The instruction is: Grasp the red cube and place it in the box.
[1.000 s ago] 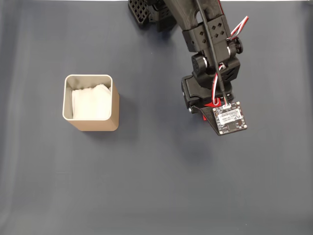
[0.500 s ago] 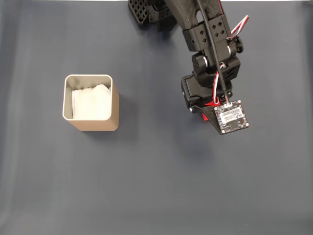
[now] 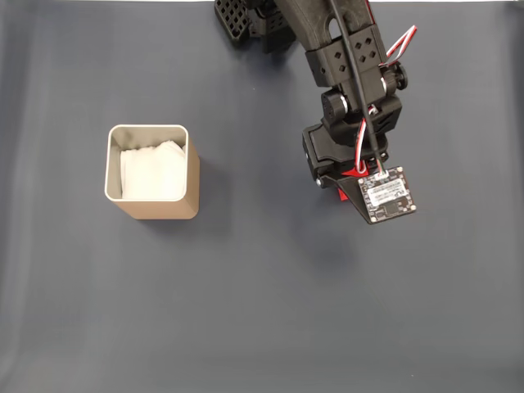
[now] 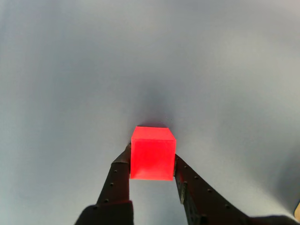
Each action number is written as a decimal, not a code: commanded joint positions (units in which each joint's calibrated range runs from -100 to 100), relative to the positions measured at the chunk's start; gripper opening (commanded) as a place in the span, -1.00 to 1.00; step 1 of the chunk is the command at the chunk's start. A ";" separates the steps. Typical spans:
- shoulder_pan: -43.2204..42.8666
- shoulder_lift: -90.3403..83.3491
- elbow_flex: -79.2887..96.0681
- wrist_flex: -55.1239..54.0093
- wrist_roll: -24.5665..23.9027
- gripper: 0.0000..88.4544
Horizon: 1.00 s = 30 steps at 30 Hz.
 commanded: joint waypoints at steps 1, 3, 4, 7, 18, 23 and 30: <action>0.10 -0.82 -2.70 1.27 0.49 -0.92; 0.17 -0.82 -3.16 2.09 0.63 -0.93; 0.24 -0.82 -3.52 2.59 0.73 -0.94; 0.39 -1.08 -4.89 4.23 0.83 -0.95; 0.95 -3.25 -11.54 13.25 -0.10 -0.96; 1.59 -4.29 -16.47 19.74 -1.27 -0.96; 2.87 -5.93 -24.85 29.67 -2.78 -0.96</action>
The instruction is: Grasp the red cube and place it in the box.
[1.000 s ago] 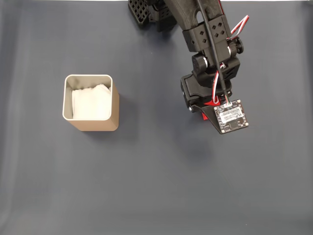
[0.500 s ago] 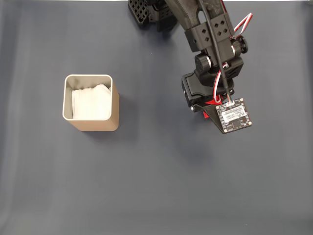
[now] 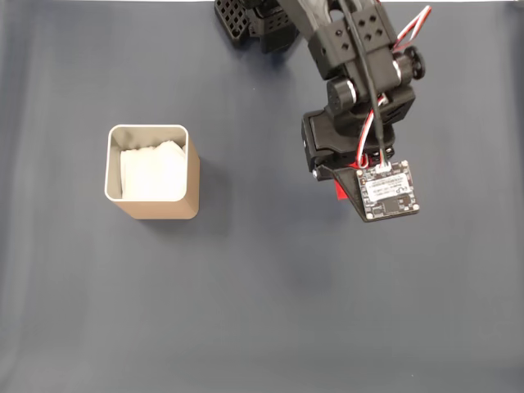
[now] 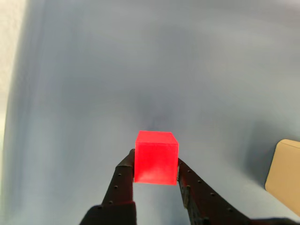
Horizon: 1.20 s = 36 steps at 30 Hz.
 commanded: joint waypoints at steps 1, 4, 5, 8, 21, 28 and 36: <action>1.21 -3.69 -6.82 5.39 -0.88 -0.96; 1.99 -4.47 -10.01 9.41 -1.42 -0.96; 2.34 -4.73 -10.83 10.48 -1.42 -0.96; 3.76 -5.60 -12.84 13.19 -1.47 -0.96; 15.97 -9.32 -20.13 18.61 2.34 -0.96; 22.86 -9.32 -23.23 19.18 5.18 -0.96; 29.60 -7.07 -25.87 18.52 7.67 -0.96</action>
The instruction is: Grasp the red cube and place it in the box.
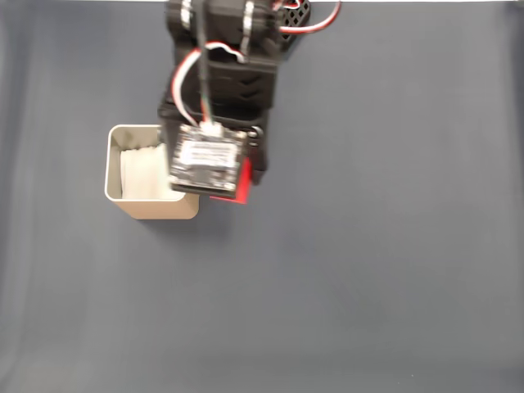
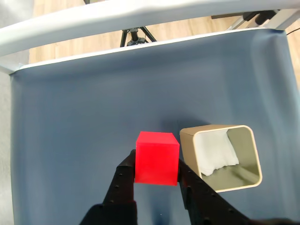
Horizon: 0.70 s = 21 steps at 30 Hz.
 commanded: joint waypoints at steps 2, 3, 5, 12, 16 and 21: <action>4.18 0.05 -3.56 -0.73 1.56 -0.96; 4.82 0.22 -3.56 -0.90 1.81 -0.96; 6.17 0.57 -3.10 -1.47 2.20 -0.96; 10.86 0.74 -0.92 -3.61 3.76 -0.96; 12.56 0.57 -0.73 -3.77 4.30 -0.96; 14.62 0.39 0.82 -4.84 4.98 -0.96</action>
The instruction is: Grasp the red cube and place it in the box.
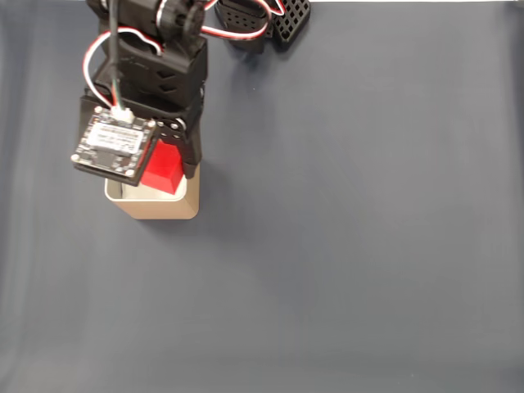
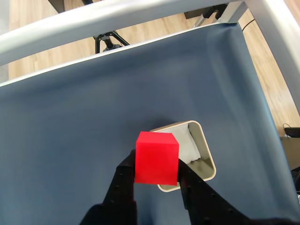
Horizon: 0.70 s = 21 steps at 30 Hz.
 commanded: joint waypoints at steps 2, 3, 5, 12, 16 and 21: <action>2.47 -0.76 0.82 -1.51 0.88 -0.96; 2.96 -0.76 1.27 -1.84 1.03 -0.96; 3.81 -1.02 2.37 -2.50 1.32 -0.96; 5.09 -2.32 5.19 -3.73 1.61 -0.96; 5.80 -2.75 5.56 -3.73 1.66 -0.96; 6.44 -3.27 6.10 -3.73 1.90 -0.96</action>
